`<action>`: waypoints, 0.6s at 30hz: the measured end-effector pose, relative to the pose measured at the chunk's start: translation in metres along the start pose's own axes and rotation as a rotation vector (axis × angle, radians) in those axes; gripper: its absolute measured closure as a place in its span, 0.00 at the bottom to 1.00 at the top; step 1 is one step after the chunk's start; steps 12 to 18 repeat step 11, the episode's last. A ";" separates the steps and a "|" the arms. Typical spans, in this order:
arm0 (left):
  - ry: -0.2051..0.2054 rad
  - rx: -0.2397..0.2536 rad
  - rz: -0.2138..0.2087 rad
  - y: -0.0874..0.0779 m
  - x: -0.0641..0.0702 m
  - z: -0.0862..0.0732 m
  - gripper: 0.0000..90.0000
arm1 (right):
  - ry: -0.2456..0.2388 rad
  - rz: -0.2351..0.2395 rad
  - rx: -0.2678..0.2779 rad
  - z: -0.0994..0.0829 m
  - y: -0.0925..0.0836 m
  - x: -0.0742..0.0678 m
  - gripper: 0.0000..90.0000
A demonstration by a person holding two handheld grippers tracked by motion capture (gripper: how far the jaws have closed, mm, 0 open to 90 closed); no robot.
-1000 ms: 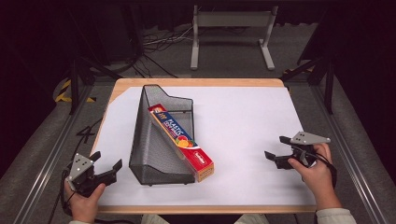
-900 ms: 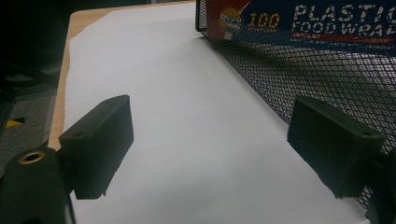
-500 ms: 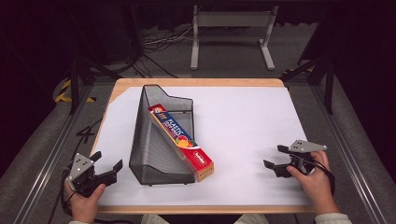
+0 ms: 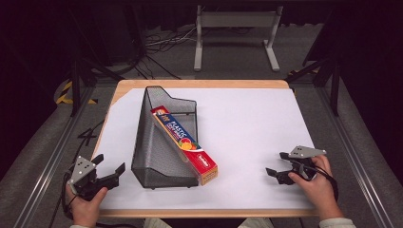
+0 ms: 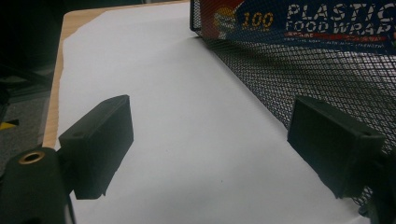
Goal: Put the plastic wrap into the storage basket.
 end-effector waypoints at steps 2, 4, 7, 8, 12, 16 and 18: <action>-0.001 -0.001 -0.002 0.000 0.000 0.000 0.17 | -0.007 -0.004 -0.004 0.000 0.000 0.000 0.13; 0.005 -0.005 -0.004 0.001 0.000 -0.001 0.17 | -0.010 -0.001 -0.011 -0.001 0.001 0.000 0.13; 0.002 -0.005 -0.003 0.001 0.001 -0.001 0.17 | -0.008 0.000 -0.010 0.000 0.001 0.000 0.13; 0.002 -0.006 -0.004 0.001 0.001 -0.001 0.17 | -0.004 0.000 -0.006 0.000 0.000 0.000 0.13; 0.004 -0.008 -0.005 0.002 0.001 -0.002 0.17 | 0.011 0.004 0.011 0.002 -0.001 0.001 0.13; 0.004 -0.008 -0.005 0.002 0.001 -0.002 0.17 | 0.011 0.004 0.011 0.002 -0.001 0.001 0.13; 0.004 -0.008 -0.005 0.002 0.001 -0.002 0.17 | 0.011 0.004 0.011 0.002 -0.001 0.001 0.13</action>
Point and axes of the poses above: each handheld gripper's, and its own axes: y roughly forward along the jaws, z roughly out of its top, x roughly to its right, the point moved 10 cm from there along y, roughly forward along the jaws, and after that the axes turned 1 degree about y, right-handed, at the moved point
